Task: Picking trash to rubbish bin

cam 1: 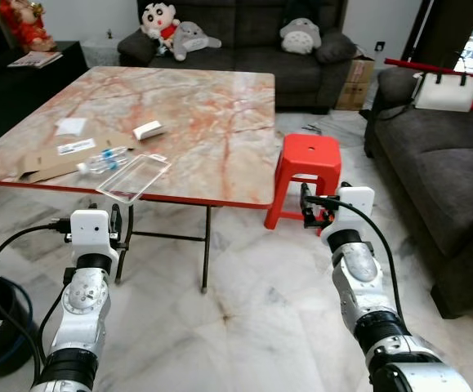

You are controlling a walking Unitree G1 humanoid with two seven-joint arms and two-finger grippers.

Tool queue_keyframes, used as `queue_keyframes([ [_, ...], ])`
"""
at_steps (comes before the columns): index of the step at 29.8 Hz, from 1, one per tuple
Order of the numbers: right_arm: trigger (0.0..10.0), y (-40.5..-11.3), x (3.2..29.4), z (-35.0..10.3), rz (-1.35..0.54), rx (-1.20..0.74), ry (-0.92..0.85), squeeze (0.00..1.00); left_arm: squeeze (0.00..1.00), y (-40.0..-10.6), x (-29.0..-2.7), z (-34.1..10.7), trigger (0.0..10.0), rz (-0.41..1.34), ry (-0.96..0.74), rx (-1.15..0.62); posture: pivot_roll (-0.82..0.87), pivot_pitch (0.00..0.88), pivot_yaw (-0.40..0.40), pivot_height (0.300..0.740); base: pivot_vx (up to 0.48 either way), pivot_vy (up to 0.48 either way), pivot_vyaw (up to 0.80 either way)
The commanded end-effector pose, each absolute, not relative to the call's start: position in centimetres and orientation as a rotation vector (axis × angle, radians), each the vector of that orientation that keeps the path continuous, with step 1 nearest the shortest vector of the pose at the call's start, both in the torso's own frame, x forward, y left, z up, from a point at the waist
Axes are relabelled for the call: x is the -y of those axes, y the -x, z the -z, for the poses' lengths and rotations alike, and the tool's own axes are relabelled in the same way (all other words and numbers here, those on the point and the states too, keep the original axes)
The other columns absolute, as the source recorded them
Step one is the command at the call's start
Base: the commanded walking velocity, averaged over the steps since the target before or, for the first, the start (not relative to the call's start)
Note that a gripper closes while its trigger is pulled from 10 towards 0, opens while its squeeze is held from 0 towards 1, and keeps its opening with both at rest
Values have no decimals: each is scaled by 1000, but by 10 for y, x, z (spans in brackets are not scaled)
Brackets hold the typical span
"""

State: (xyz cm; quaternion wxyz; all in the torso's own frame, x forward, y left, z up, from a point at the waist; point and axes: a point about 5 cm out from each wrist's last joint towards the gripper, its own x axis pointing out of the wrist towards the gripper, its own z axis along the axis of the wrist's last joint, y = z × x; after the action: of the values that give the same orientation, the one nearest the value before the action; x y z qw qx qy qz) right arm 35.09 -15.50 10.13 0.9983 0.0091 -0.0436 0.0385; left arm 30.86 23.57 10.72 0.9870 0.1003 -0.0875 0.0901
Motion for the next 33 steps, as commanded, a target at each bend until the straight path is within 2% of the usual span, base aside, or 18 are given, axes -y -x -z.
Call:
queue_keyframes([
  [1, 10000, -353, 158, -105, -70, 92, -19, 0, 0, -311, -235, -111, 10000, -188, -191, 183, -44, 0, 2, 740, 0, 337, 0],
  [13, 10000, -352, 155, -104, -78, 90, -30, 0, 0, -311, -236, -113, 10000, -185, -191, 185, -35, 0, 7, 740, 0, 383, 0],
  [30, 10000, -351, 153, -103, -76, 95, -46, 0, 0, -315, -234, -118, 10000, -171, -198, 194, -32, 0, 22, 740, 0, 475, 0],
  [33, 10000, -351, 152, -103, -77, 96, -48, 0, 0, -316, -231, -120, 10000, -155, -212, 206, -32, 0, 25, 740, 0, 0, 0],
])
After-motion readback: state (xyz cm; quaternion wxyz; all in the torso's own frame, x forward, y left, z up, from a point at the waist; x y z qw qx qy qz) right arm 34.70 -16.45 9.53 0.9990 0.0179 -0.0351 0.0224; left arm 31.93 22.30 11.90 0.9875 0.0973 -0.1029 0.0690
